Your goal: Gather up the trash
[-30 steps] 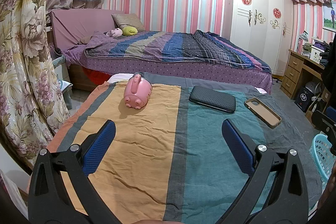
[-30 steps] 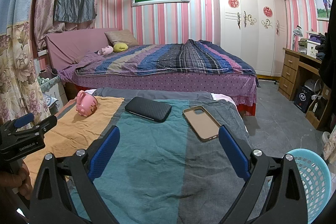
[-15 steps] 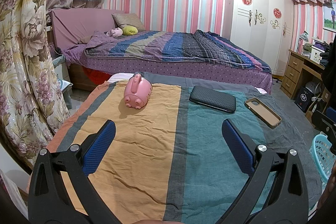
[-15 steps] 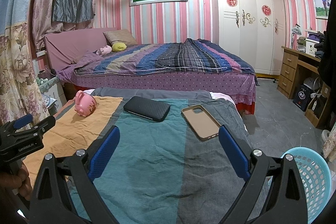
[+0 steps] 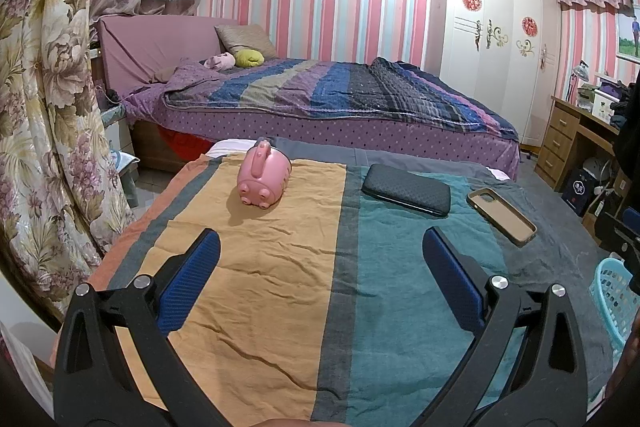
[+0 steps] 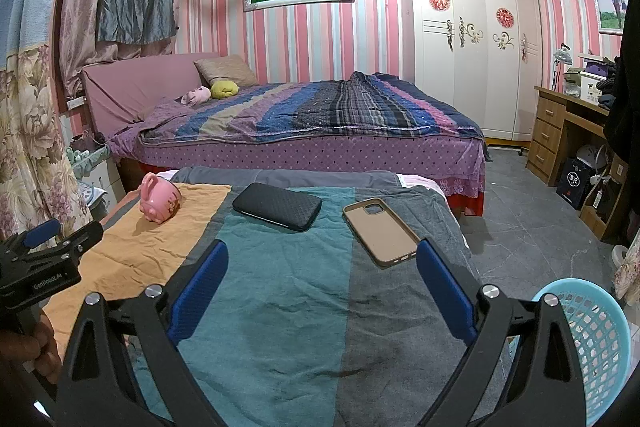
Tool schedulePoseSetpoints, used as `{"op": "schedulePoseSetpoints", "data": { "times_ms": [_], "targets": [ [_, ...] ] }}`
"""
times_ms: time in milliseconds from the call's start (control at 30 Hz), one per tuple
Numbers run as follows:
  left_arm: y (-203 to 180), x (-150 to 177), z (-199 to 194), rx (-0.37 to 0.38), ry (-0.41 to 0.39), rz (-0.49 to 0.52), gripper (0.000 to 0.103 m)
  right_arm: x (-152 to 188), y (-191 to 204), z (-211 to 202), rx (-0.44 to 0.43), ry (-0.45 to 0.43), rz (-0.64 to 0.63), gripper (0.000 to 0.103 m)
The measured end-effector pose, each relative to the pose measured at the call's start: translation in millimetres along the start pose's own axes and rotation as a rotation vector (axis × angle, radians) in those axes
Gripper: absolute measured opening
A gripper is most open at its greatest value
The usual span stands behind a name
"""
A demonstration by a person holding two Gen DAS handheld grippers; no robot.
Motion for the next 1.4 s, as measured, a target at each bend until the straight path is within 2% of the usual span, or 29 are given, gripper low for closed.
{"op": "schedulePoseSetpoints", "data": {
  "times_ms": [1400],
  "targets": [
    [-5.3, -3.4, -0.4, -0.001, 0.005, 0.002, 0.098, -1.6, 2.0, -2.9, -0.001, 0.004, -0.002, 0.093]
  ]
}}
Point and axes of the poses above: each gripper's, at about its wrist camera, not at the fingertips, and z roughly the way its jaws point, y to its left, x to its underside, the point moved 2 cm from there along z, roughly the way its jaws point, and after that the axes turned 4 degrees about -y, right-handed, at the moved point
